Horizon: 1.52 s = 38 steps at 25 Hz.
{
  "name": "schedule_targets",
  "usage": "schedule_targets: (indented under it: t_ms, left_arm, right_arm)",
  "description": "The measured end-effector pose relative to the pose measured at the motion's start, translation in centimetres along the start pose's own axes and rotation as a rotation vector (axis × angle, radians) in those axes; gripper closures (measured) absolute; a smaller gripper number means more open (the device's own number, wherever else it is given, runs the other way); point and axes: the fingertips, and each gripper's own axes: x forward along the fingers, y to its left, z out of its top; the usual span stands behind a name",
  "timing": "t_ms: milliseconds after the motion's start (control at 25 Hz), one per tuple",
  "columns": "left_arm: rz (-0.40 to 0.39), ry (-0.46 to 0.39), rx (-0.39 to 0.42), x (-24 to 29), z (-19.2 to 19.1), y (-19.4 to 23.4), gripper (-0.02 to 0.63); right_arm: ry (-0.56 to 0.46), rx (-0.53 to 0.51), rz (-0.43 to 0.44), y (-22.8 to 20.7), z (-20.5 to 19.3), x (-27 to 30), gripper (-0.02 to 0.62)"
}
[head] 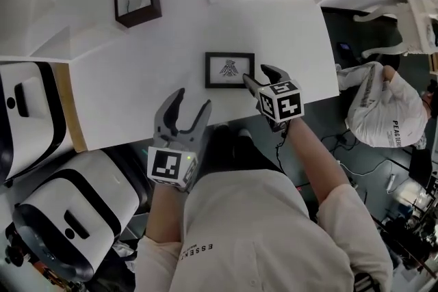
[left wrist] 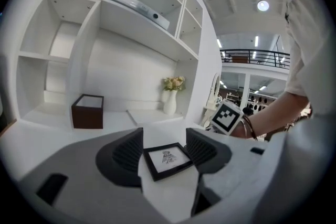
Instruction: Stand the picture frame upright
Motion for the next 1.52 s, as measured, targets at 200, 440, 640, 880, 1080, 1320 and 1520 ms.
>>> schedule_targets:
  t_ms: [200,440,640,880,1080,1320,1520]
  left_arm:
    - [0.008,0.015,-0.027,0.3,-1.7,0.2,0.365]
    - [0.032,0.053,-0.047,0.2,-3.7,0.2,0.365]
    - [0.034,0.072,-0.045,-0.3,-4.6,-0.2,0.365]
    - [0.045,0.115,-0.06,-0.7,-6.3,-1.1,0.366]
    - [0.042,0.155,-0.077,-1.3,-8.2,-2.4,0.365]
    - [0.041,0.204,-0.094,-2.4,-10.6,-5.1,0.365]
    - [0.055,0.22,-0.111,-3.1,-11.7,-6.7,0.366]
  right_arm:
    - [0.044,0.03,0.002,-1.1,-0.8,2.5,0.342]
    - [0.068,0.052,-0.017,-1.7,-1.4,3.6,0.373]
    - [0.064,0.035,-0.016,-1.6,-1.6,3.6,0.414]
    - [0.061,0.053,-0.009,-1.5,-2.1,3.3,0.459]
    - [0.076,0.018,0.022,-0.6,-3.6,2.2,0.469]
    - [0.088,-0.016,0.05,0.3,-6.0,0.5,0.474]
    - [0.094,-0.034,0.069,0.8,-7.6,-0.7,0.476]
